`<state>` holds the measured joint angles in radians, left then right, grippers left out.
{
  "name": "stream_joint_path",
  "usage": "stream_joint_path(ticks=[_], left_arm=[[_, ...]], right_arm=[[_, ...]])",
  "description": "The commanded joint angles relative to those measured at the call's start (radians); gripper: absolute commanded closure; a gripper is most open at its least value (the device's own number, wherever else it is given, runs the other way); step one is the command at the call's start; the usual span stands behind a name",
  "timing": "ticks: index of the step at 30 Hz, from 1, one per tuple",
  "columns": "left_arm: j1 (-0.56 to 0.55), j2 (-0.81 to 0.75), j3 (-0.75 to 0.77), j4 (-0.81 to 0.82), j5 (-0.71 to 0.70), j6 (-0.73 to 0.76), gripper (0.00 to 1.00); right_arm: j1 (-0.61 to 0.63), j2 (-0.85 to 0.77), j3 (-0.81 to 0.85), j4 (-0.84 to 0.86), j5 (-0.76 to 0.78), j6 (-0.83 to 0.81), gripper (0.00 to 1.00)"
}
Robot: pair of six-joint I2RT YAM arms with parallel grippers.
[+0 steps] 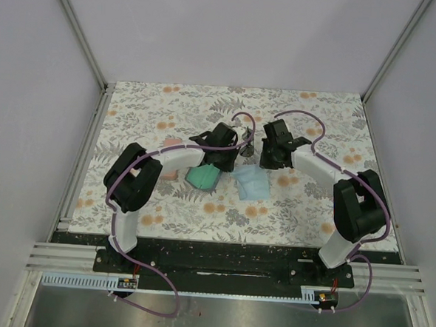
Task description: Organize the sunglasses
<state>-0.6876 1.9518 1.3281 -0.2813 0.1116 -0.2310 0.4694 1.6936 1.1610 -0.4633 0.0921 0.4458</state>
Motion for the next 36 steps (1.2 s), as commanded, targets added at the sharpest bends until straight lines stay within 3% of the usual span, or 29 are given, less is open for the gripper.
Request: stream_joint_path(ticks=[1,15,28,36], left_arm=[[0.003,-0.002,0.049,0.054,0.037,0.022,1.0],[0.003,0.07,0.103,0.099,0.062,0.024,1.0],[0.003,0.102,0.132,0.102,0.079,0.022,1.0],[0.005,0.088,0.128,0.108,0.089,0.025,1.0]], right_arm=[[-0.031,-0.012,0.009,-0.021,0.032,-0.021,1.0],[-0.06,-0.14,-0.047,0.011,-0.012,-0.015,1.0],[-0.092,-0.15,-0.049,0.018,-0.014,-0.015,1.0],[-0.123,-0.069,-0.034,0.017,-0.029,0.001,1.0]])
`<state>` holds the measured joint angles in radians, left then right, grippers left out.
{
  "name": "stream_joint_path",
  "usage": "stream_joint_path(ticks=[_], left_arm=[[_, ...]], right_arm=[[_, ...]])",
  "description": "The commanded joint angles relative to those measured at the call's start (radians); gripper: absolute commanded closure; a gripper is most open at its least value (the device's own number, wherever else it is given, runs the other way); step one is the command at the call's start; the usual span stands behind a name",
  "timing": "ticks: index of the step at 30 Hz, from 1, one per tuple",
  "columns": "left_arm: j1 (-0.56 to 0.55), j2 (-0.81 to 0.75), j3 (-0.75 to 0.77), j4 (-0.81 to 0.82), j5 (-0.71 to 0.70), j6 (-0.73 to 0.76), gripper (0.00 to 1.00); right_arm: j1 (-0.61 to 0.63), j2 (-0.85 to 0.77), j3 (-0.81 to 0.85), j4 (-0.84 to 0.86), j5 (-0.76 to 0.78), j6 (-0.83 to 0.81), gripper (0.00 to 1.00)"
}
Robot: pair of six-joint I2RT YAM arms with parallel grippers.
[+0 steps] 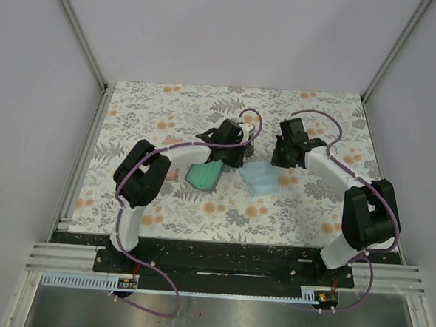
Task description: Organize the sunglasses
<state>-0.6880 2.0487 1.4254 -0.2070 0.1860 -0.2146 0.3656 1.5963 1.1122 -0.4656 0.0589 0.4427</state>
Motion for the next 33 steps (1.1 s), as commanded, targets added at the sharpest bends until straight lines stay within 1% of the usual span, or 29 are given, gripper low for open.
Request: stream_joint_path(ticks=[1,4,6,9,12,14,16,22,25,26,33], left_arm=[[0.005,-0.009,0.032,0.035,0.017,0.012,1.0],[0.004,-0.001,0.035,0.038,0.023,0.014,1.0],[0.005,0.013,0.038,0.044,0.024,0.015,1.0],[0.005,0.028,0.043,0.043,0.023,0.014,1.0],[0.005,0.037,0.038,0.049,0.023,0.009,1.0],[0.004,0.045,0.038,0.052,0.027,0.007,1.0],[0.004,0.048,0.038,0.055,0.027,0.003,1.0],[-0.005,0.033,0.035,0.052,0.026,0.006,1.0],[-0.005,-0.002,0.02,0.047,0.013,0.017,1.0],[-0.005,-0.018,0.015,0.046,0.012,0.02,1.0],[-0.005,-0.048,0.026,0.015,-0.026,0.038,1.0]], right_arm=[[-0.022,0.033,0.021,0.021,0.004,0.005,1.0],[-0.027,0.05,0.035,0.021,0.004,0.007,1.0],[-0.028,0.044,0.04,0.021,-0.025,0.008,1.0],[-0.028,-0.025,0.017,0.045,-0.056,0.014,1.0],[-0.028,-0.079,0.003,0.059,-0.122,0.011,1.0],[-0.028,-0.096,0.001,0.062,-0.166,0.005,1.0],[-0.03,-0.096,-0.006,0.064,-0.169,0.014,1.0],[-0.034,0.0,0.015,0.005,-0.067,0.014,1.0],[-0.048,0.046,0.028,0.004,-0.064,0.028,1.0],[-0.054,0.066,0.037,0.005,-0.035,0.03,1.0],[-0.065,0.197,0.169,0.019,-0.037,0.008,1.0]])
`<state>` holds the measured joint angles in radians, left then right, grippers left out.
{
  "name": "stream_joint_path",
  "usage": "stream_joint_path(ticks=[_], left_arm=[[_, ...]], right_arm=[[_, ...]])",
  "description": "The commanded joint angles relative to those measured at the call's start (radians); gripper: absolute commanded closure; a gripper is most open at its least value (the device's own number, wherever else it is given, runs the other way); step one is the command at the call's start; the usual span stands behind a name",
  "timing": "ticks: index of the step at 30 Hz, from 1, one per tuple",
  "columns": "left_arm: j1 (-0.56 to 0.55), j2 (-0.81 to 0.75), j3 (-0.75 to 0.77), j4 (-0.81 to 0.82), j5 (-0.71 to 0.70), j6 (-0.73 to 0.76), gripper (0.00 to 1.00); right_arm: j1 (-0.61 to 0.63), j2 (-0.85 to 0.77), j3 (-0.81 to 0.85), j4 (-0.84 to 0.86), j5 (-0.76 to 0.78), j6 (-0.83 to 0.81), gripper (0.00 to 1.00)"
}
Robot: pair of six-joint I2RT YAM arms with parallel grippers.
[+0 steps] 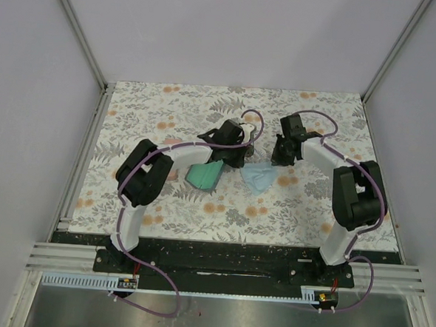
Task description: Organize the sunglasses
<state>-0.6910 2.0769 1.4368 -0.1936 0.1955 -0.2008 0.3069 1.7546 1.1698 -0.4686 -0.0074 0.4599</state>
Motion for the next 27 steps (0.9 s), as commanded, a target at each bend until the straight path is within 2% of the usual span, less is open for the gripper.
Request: stream_joint_path(ticks=[1,5,12,24,27], left_arm=[[-0.002,-0.08,0.017,-0.004,-0.048,0.026,1.0],[0.001,-0.098,0.025,-0.036,-0.106,0.034,1.0],[0.018,-0.087,0.036,-0.055,-0.13,0.037,1.0],[-0.007,-0.12,0.02,-0.038,-0.031,0.055,1.0],[-0.024,-0.129,0.011,-0.037,-0.034,0.06,1.0]], right_arm=[[-0.006,0.052,0.131,0.025,0.024,-0.012,1.0],[-0.006,0.092,0.192,0.036,0.024,-0.032,1.0],[-0.011,0.183,0.26,0.038,0.024,-0.047,1.0],[-0.019,0.198,0.263,0.044,0.02,-0.061,1.0],[-0.022,0.183,0.245,0.042,0.014,-0.061,0.97]])
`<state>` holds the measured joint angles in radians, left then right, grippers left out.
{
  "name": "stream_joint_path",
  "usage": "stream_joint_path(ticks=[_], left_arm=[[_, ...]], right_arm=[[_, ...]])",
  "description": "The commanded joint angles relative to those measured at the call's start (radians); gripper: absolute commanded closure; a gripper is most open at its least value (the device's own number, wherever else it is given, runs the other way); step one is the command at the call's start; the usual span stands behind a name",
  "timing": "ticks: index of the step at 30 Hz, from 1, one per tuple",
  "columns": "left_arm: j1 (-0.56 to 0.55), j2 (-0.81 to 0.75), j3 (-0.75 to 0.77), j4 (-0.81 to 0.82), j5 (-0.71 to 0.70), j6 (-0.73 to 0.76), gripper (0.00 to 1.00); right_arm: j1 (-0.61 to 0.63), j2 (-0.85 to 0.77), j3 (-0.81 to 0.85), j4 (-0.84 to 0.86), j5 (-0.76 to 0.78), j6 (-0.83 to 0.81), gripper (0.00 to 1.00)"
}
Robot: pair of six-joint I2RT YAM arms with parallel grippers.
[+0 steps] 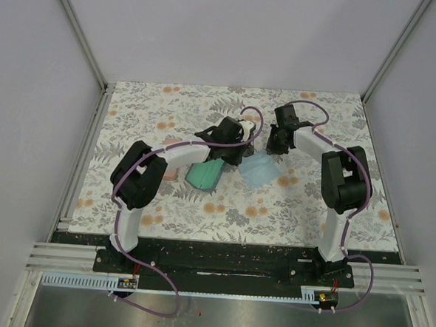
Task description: Organize the sunglasses
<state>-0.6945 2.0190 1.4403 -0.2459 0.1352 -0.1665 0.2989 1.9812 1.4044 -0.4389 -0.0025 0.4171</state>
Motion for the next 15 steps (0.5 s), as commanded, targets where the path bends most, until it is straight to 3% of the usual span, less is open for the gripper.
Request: stream_joint_path(ticks=[1,13,15], left_arm=[[-0.023,-0.075,0.003,0.014,0.024,0.025,1.0],[-0.103,-0.086,-0.06,0.016,0.038,0.081,1.0],[-0.114,-0.086,-0.075,0.016,0.04,0.091,1.0]], right_arm=[[-0.012,-0.05,0.004,0.014,0.007,-0.017,0.96],[-0.017,-0.182,-0.162,0.069,0.028,0.018,0.84],[-0.017,-0.212,-0.205,0.078,0.042,0.034,0.62]])
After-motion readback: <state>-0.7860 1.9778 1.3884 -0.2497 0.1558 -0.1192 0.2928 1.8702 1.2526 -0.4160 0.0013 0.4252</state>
